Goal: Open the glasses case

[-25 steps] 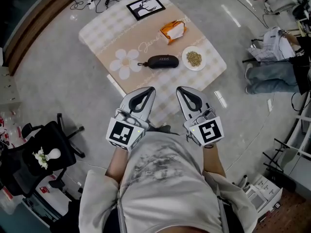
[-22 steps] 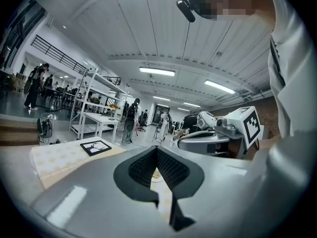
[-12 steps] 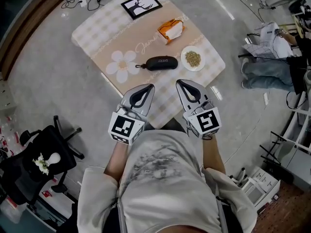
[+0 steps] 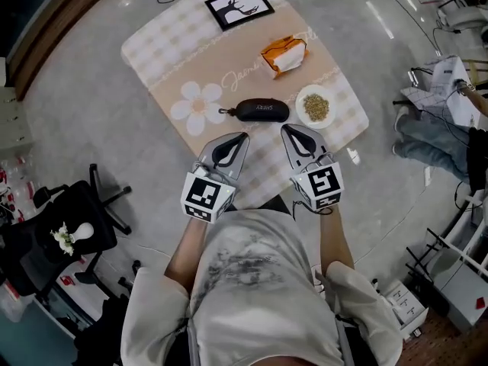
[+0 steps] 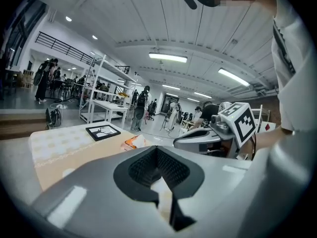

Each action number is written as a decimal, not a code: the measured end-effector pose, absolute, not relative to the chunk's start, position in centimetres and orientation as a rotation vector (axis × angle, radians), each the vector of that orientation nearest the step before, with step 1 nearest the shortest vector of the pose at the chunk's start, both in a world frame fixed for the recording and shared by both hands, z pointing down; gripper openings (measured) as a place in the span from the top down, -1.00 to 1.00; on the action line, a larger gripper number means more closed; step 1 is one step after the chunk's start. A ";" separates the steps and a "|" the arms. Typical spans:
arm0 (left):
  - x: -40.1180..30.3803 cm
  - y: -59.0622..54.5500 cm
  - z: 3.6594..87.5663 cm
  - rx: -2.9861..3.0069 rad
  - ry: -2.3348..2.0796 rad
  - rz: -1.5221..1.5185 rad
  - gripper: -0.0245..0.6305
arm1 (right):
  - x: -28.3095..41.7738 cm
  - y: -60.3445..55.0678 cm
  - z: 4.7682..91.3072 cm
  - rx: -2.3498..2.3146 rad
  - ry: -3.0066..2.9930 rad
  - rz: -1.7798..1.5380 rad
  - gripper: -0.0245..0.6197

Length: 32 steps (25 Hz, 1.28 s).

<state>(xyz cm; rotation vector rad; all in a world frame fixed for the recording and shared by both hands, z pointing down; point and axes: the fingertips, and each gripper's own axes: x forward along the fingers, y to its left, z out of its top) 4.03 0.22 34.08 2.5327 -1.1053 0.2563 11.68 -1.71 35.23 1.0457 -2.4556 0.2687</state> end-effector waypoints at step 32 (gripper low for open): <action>8.0 -4.2 45.9 2.342 -1.065 0.455 0.92 | 12.9 -7.1 46.8 0.894 -2.324 0.366 0.88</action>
